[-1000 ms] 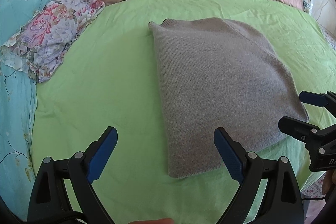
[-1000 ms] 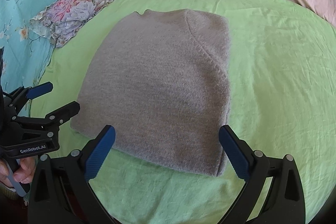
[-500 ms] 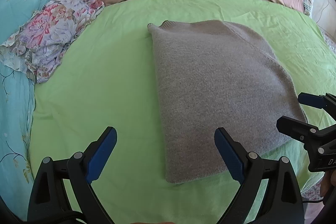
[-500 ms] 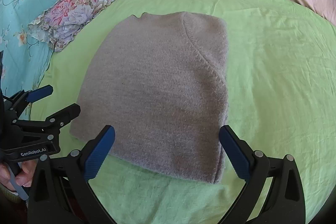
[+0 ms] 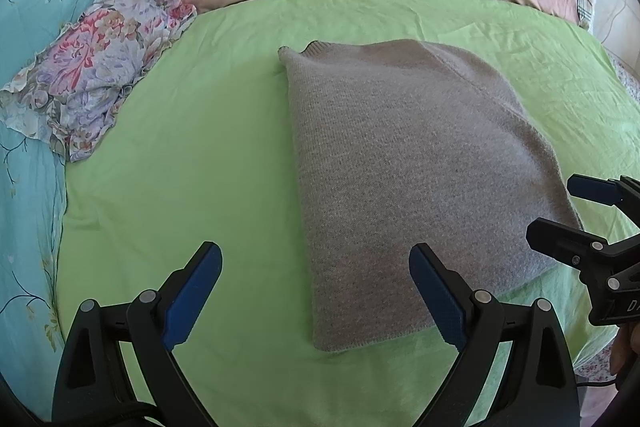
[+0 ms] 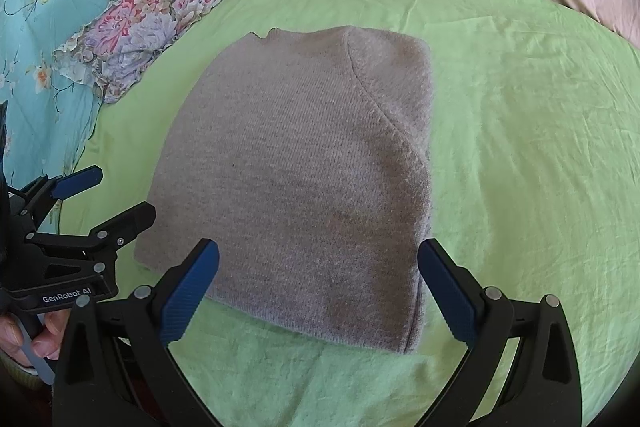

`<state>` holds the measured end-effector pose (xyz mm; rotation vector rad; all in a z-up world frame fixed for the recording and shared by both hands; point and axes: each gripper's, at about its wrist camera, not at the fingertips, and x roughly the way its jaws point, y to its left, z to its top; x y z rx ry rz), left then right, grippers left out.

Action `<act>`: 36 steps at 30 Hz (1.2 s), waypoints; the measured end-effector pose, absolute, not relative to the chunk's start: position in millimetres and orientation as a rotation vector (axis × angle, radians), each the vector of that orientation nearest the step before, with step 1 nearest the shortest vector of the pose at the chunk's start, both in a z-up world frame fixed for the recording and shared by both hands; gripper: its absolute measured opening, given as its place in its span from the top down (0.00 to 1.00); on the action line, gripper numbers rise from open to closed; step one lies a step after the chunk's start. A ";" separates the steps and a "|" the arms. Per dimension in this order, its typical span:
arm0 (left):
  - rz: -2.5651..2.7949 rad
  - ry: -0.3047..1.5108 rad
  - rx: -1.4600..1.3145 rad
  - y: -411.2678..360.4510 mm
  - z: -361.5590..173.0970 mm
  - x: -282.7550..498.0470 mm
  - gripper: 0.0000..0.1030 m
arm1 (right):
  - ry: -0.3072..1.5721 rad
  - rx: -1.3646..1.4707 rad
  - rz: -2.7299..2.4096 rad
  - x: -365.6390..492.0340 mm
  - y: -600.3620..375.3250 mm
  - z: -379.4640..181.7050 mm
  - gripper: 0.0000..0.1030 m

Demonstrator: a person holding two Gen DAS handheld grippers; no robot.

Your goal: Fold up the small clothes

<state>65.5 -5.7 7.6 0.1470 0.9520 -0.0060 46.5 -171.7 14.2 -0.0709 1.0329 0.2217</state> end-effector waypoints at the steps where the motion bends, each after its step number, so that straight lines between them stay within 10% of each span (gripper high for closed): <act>1: -0.008 0.951 0.146 -5.7 7.6 65.4 0.08 | 1.033 -0.071 0.221 46.3 -171.6 14.2 0.03; 36: -0.015 0.947 0.146 -7.7 9.7 64.6 0.07 | 1.027 -0.067 0.218 43.8 -169.1 19.0 0.03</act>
